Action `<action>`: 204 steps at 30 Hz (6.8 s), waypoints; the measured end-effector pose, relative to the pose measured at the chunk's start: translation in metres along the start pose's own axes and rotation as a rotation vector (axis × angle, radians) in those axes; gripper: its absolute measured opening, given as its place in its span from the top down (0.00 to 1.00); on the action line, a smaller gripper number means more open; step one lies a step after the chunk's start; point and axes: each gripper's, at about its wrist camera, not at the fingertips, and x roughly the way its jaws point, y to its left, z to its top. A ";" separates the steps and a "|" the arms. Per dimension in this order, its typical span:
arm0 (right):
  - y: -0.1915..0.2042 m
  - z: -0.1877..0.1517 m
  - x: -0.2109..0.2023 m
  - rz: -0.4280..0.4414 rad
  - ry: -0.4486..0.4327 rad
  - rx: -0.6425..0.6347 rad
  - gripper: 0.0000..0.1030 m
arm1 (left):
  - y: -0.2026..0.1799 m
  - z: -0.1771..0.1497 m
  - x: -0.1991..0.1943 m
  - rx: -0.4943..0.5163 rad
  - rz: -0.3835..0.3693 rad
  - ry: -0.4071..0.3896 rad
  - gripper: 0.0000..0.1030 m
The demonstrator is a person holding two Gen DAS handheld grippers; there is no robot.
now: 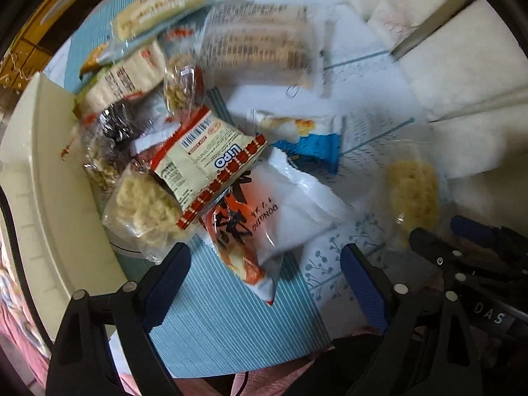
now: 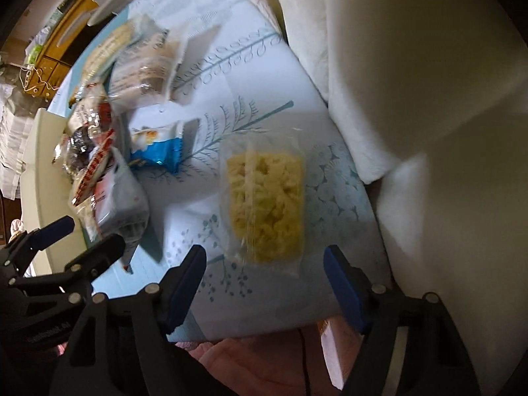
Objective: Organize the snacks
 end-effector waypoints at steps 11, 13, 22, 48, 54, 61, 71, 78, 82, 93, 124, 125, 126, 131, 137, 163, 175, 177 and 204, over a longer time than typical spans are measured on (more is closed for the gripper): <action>-0.005 0.028 0.030 -0.006 0.126 0.006 0.40 | 0.010 0.013 0.028 -0.063 -0.026 0.082 0.40; -0.002 0.029 0.031 -0.005 0.130 -0.007 0.45 | 0.008 0.015 0.032 -0.060 -0.014 0.091 0.44; 0.007 0.039 0.032 -0.011 0.147 -0.013 0.47 | 0.019 0.009 0.030 -0.076 -0.029 0.091 0.61; 0.071 -0.013 -0.027 0.134 0.081 0.177 0.48 | 0.113 -0.081 -0.118 -0.058 -0.205 -0.211 0.67; 0.118 -0.031 -0.041 0.176 0.009 0.200 0.48 | 0.157 -0.105 -0.130 -0.036 -0.205 -0.259 0.67; 0.188 -0.050 -0.047 0.217 -0.054 0.154 0.48 | 0.222 -0.136 -0.139 -0.056 -0.196 -0.310 0.67; 0.264 -0.074 -0.047 0.275 -0.127 0.082 0.48 | 0.304 -0.163 -0.131 -0.116 -0.164 -0.357 0.67; 0.308 -0.090 -0.044 0.318 -0.163 0.022 0.48 | 0.344 -0.169 -0.123 -0.158 -0.188 -0.374 0.67; 0.324 -0.096 -0.044 0.339 -0.180 0.003 0.48 | 0.351 -0.167 -0.121 -0.165 -0.167 -0.374 0.67; 0.319 -0.105 -0.033 0.397 -0.199 0.060 0.24 | 0.342 -0.167 -0.132 -0.120 -0.092 -0.420 0.21; 0.177 -0.093 -0.029 0.041 -0.367 0.006 0.24 | 0.185 -0.100 -0.115 -0.029 -0.287 -0.365 0.21; 0.174 -0.091 -0.030 0.036 -0.373 -0.007 0.24 | 0.182 -0.097 -0.115 -0.035 -0.303 -0.368 0.21; 0.170 -0.087 -0.032 0.031 -0.381 -0.023 0.24 | 0.176 -0.093 -0.115 -0.044 -0.317 -0.373 0.21; 0.148 -0.067 -0.034 0.019 -0.370 -0.084 0.24 | 0.151 -0.070 -0.109 -0.095 -0.333 -0.365 0.21; 0.125 -0.042 -0.032 0.003 -0.366 -0.161 0.24 | 0.126 -0.045 -0.090 -0.164 -0.332 -0.310 0.21; 0.112 0.016 0.026 -0.041 -0.432 -0.710 0.26 | 0.089 0.046 0.011 -0.443 -0.163 -0.030 0.34; 0.107 0.021 0.040 -0.043 -0.431 -0.824 0.45 | 0.079 0.059 0.045 -0.489 -0.086 0.024 0.34; 0.106 0.020 0.040 -0.036 -0.435 -0.838 0.45 | 0.078 0.061 0.047 -0.491 -0.082 0.020 0.34; 0.106 0.016 0.040 -0.038 -0.368 -0.840 0.57 | 0.062 0.034 0.028 -0.442 -0.061 -0.027 0.58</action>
